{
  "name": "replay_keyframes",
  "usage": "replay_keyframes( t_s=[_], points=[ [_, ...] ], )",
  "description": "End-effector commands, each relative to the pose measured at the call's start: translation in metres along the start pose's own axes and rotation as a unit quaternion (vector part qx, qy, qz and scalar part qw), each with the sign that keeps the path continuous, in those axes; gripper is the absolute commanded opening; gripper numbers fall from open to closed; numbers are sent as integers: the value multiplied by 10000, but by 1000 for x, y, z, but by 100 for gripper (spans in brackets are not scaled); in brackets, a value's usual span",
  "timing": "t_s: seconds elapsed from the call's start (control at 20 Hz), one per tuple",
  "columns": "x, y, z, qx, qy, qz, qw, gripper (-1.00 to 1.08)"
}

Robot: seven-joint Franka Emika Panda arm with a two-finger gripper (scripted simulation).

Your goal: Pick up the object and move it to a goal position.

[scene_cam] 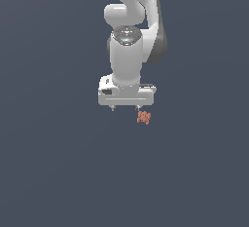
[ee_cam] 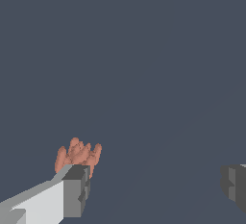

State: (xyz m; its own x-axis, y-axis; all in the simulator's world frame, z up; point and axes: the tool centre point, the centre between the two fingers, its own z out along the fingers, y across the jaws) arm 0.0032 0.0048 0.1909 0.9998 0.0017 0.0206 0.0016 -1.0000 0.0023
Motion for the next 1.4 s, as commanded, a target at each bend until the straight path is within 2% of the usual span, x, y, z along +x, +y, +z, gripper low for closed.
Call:
replay_keyframes(
  t_s=[0.0,0.5,0.95,1.35],
  points=[
    [0,0,0,0,0,0,10000,100],
    [-6,37,13,-70,-122,394,9991,100],
    [-7,27,18,-63,-115,432,9990,100],
    [-18,-10,41,-46,-107,667,9977,100]
  ],
)
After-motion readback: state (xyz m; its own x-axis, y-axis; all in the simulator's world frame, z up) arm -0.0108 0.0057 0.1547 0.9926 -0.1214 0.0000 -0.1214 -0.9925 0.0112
